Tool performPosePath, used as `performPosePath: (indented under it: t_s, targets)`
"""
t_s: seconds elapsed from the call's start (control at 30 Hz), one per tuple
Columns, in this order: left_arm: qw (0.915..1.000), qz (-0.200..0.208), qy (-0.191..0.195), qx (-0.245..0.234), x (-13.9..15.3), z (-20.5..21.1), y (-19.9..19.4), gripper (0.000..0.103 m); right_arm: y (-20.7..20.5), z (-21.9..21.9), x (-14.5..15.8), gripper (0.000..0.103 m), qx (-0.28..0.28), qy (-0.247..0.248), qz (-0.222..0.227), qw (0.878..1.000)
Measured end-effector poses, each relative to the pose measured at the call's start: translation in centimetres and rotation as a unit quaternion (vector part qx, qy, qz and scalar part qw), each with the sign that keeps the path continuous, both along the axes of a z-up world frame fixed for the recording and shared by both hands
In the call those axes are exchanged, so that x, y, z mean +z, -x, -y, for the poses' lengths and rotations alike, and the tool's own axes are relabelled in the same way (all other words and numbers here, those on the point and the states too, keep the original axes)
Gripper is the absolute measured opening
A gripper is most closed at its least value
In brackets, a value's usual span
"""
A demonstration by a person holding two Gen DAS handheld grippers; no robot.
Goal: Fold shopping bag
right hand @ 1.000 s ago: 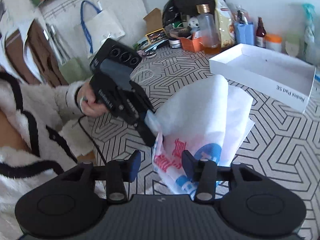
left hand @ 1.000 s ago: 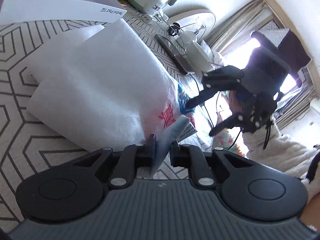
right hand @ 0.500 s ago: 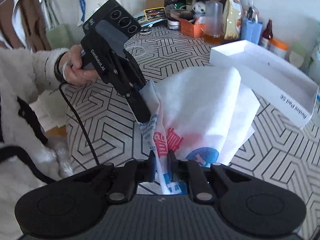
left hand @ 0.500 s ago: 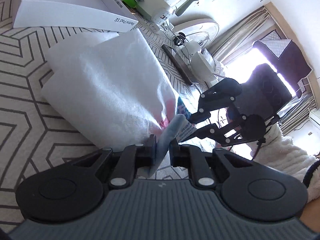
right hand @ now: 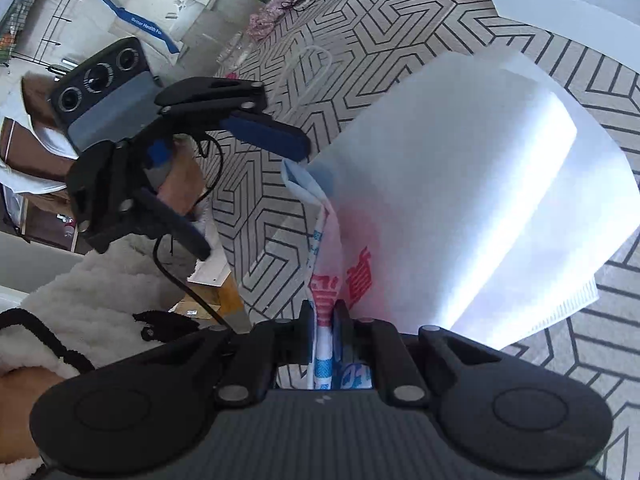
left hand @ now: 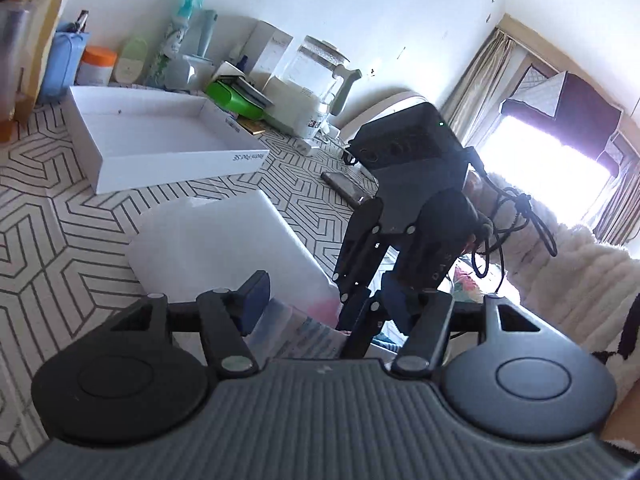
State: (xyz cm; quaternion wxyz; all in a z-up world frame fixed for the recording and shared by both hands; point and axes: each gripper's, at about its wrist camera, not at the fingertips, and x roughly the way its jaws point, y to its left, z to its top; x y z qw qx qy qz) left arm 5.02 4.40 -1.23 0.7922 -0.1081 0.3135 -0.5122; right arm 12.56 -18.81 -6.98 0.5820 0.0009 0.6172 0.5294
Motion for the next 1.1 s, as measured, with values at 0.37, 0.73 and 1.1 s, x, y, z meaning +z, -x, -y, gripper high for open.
performPosePath:
  t_s: [0.37,0.73,1.1]
  targets:
    - [0.9947,-0.077,-0.065,0.018,-3.7,1.7,-2.2,0.015,-1.7,0.8,-1.2,0.014,0.003,-0.021,-0.045,0.999]
    - [0.9855,-0.157,0.038,0.052,-5.7,-2.1,-3.1,0.013,2.8,4.5,4.0,0.06,0.025,-0.155,0.198,0.967]
    - [0.9874,-0.145,0.016,0.061,-5.5,-2.6,-2.9,0.022,2.5,-3.1,2.2,0.016,0.072,-0.083,0.202,0.973]
